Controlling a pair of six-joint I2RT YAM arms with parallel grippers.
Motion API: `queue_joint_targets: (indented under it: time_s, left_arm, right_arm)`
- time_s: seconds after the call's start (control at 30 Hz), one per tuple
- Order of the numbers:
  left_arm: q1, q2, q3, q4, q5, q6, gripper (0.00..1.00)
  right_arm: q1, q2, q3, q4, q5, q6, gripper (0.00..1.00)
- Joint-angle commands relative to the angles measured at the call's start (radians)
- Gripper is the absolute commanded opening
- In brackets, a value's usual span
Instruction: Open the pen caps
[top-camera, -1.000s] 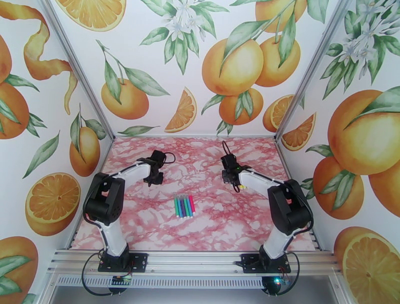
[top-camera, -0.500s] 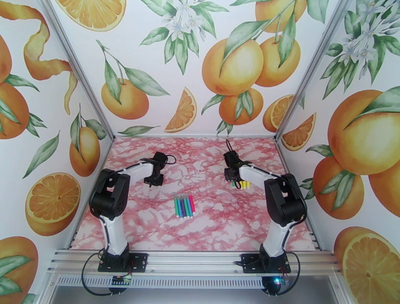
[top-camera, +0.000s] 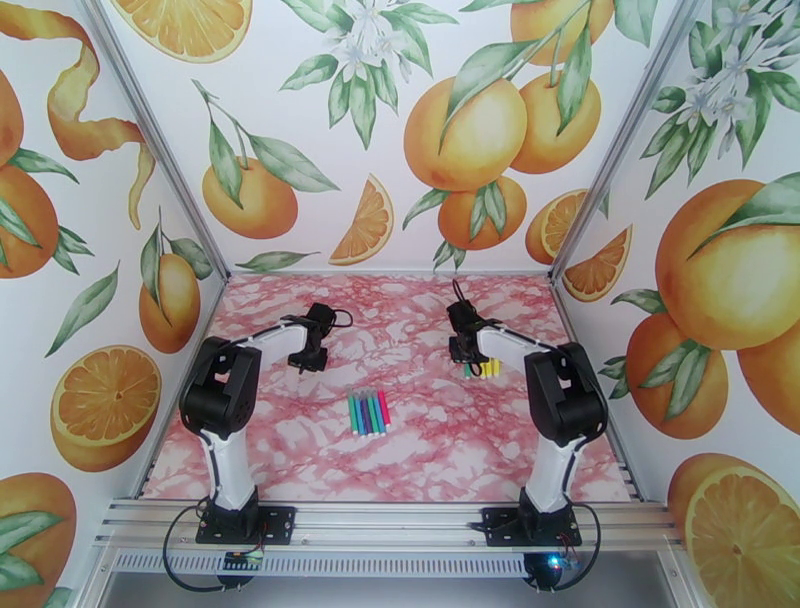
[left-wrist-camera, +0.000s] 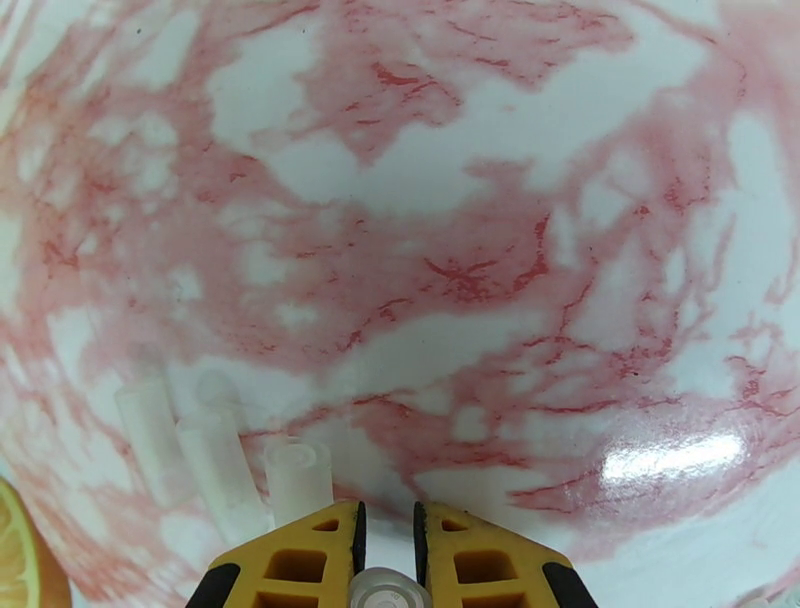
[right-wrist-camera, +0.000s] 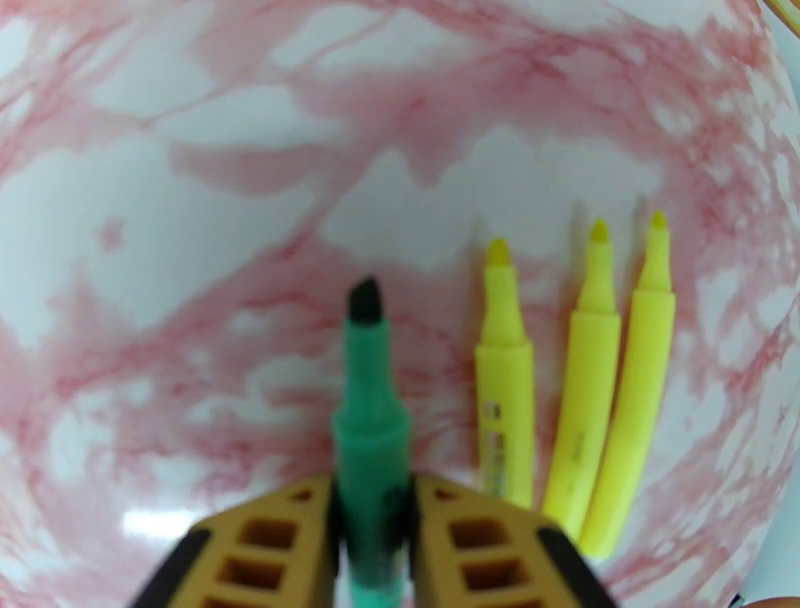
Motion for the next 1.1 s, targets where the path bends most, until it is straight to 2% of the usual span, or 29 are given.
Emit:
queue_joint_targets:
  time_s: [0.0, 0.27, 0.47, 0.63, 0.73, 0.93, 1.07]
  left_arm:
    - [-0.002, 0.025, 0.021, -0.031, -0.011, 0.016, 0.14]
    - [-0.001, 0.014, 0.015, -0.028, -0.015, 0.015, 0.26]
    - [-0.001, -0.004, 0.017, -0.034, -0.001, 0.017, 0.27]
    - [-0.001, -0.042, 0.016, -0.033, 0.059, 0.013, 0.28]
    - [-0.001, -0.072, 0.019, -0.032, 0.083, 0.005, 0.29]
    - [-0.001, -0.163, -0.003, 0.008, 0.131, 0.008, 0.4]
    - [-0.001, -0.224, -0.028, 0.034, 0.19, 0.027, 0.47]
  right_arm:
    - [-0.011, 0.024, 0.03, -0.028, -0.005, 0.014, 0.26]
    - [-0.011, 0.016, 0.024, -0.038, 0.01, 0.01, 0.26]
    - [-0.011, -0.015, -0.003, -0.03, 0.024, -0.008, 0.28]
    - [-0.004, -0.077, -0.041, 0.0, -0.022, -0.032, 0.34]
    - [0.015, -0.12, -0.052, 0.01, -0.03, -0.048, 0.37]
    - [0.079, -0.194, -0.066, 0.029, -0.036, -0.085, 0.41]
    - [0.143, -0.275, -0.141, 0.118, -0.1, -0.106, 0.44]
